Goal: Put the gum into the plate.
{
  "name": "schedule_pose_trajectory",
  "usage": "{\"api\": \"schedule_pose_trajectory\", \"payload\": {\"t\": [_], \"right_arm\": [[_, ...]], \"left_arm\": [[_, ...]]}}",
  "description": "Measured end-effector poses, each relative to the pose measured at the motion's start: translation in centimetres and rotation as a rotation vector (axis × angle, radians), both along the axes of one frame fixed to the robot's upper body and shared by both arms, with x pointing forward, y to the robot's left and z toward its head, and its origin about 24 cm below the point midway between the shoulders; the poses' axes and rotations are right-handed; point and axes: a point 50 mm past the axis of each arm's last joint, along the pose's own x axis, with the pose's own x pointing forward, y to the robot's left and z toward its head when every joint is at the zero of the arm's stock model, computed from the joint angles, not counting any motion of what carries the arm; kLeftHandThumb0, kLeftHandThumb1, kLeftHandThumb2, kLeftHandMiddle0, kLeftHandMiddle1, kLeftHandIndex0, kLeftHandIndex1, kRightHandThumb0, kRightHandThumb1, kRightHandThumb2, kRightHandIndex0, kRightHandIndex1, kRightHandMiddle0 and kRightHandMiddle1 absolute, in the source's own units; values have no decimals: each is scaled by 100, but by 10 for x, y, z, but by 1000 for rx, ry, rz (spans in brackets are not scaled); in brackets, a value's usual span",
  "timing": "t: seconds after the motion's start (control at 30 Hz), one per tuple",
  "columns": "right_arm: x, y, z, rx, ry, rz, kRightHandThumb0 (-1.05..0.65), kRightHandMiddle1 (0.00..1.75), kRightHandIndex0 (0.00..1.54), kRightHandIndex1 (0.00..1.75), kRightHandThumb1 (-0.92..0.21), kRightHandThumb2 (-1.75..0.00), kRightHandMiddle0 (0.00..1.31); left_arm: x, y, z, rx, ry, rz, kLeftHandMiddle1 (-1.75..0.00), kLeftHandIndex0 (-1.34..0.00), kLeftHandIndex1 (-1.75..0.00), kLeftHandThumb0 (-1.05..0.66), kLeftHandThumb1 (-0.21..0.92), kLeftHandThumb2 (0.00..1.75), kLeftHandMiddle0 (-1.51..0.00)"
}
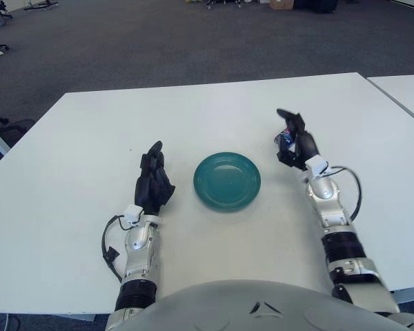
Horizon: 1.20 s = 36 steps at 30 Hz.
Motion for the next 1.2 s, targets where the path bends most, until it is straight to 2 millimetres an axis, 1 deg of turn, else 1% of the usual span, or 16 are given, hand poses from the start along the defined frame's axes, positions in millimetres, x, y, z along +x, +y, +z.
{"api": "schedule_pose_trajectory", "payload": {"t": [0.07, 0.17, 0.33, 0.4, 0.5, 0.67, 0.77, 0.9, 1.1, 1.2], "right_arm": [[1, -3, 14, -96, -106, -14, -77, 64, 24, 4, -92, -64, 0], [3, -7, 30, -232, -222, -48, -75, 68, 26, 4, -92, -58, 0], [7, -14, 47, -501, -350, -77, -73, 72, 28, 4, -92, -53, 0], [10, -15, 54, -604, -394, -78, -72, 71, 28, 3, -92, -53, 0], [17, -15, 66, -724, -434, -96, -72, 69, 28, 2, -92, -52, 0], [36, -15, 87, -918, -441, -135, -74, 66, 27, 1, -92, -53, 0], [44, -16, 96, -979, -432, -156, -75, 64, 27, 1, -92, -53, 0], [54, -16, 95, -1047, -376, -149, -76, 61, 27, 1, -92, -54, 0], [74, -19, 79, -1159, -185, -117, -77, 55, 27, 0, -92, -55, 0], [85, -28, 70, -1199, -83, -131, -79, 55, 28, 1, -92, -57, 0]], "left_arm": [[2, 0, 1, 0, -5, -2, 0, 0, -49, -92, 92, 91, -17], [3, -1, 2, 0, -8, -4, 0, 0, -47, -93, 92, 91, -17], [3, -1, -1, -2, 2, -6, 0, 0, -46, -94, 92, 91, -16], [3, -2, -3, -3, 11, -8, 0, 0, -45, -95, 92, 92, -16], [5, -3, -4, -5, 15, -13, 0, 0, -45, -96, 92, 92, -16], [8, -4, -5, -9, 19, -21, 0, 0, -45, -96, 92, 91, -16], [9, -5, -5, -10, 19, -22, 0, 0, -45, -95, 92, 91, -16], [9, -5, -5, -10, 20, -24, 0, 0, -45, -95, 92, 91, -17], [10, -5, -5, -6, 20, -25, -1, 0, -46, -94, 92, 92, -17], [12, -5, -3, -5, 11, -27, -1, 0, -47, -95, 92, 91, -18]]}}
